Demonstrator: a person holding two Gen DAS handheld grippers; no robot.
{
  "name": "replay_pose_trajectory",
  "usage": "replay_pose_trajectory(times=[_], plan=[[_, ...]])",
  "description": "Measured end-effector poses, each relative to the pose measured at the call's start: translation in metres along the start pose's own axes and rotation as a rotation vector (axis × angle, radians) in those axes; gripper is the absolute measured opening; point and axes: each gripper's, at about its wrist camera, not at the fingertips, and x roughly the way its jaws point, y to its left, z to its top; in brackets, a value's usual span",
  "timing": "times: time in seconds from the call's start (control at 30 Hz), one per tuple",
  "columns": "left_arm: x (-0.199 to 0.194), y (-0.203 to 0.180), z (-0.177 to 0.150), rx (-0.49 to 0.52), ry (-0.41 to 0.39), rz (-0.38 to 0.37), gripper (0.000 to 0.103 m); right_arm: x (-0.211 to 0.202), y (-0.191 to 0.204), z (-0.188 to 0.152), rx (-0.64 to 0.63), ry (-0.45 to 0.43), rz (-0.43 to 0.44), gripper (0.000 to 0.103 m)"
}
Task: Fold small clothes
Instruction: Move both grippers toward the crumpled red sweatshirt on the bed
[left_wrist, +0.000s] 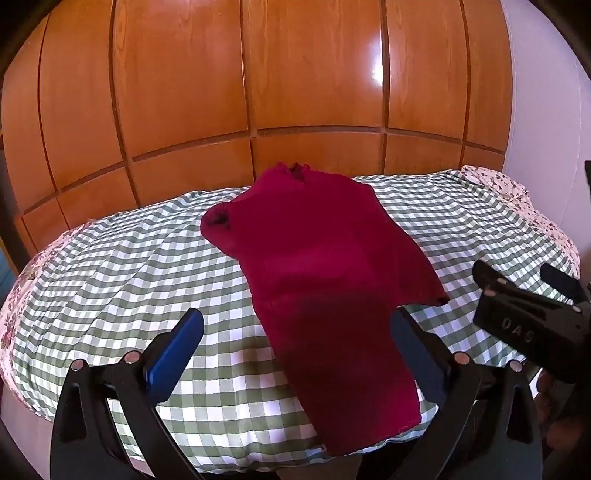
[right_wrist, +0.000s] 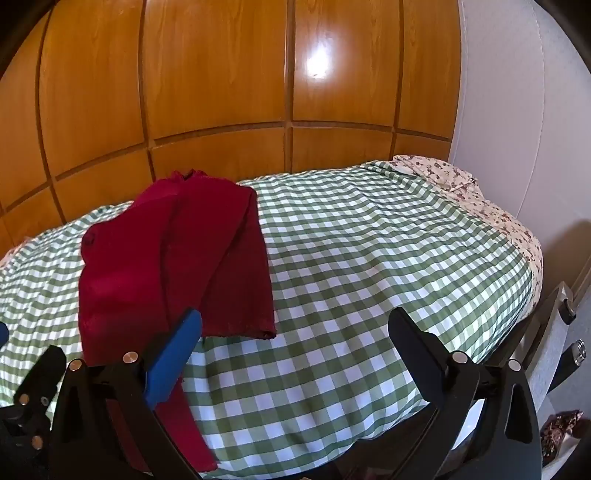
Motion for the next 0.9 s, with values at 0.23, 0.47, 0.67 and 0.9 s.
replay_pose_trajectory(times=[0.23,0.47,0.67,0.9], plan=[[0.003,0.002,0.0,-0.003,0.01,0.008,0.101,0.002,-0.006,0.0,0.016,0.011,0.002,0.1],[0.008,-0.001,0.0,0.016,0.023,-0.006,0.101,0.005,-0.01,-0.001,0.03,0.028,0.0,0.1],[0.01,-0.009,-0.001,0.048,0.028,-0.024,0.101,0.011,-0.015,0.0,0.048,0.042,-0.005,0.1],[0.015,-0.015,-0.002,0.071,0.047,-0.044,0.101,0.015,-0.02,-0.001,0.059,0.054,-0.01,0.1]])
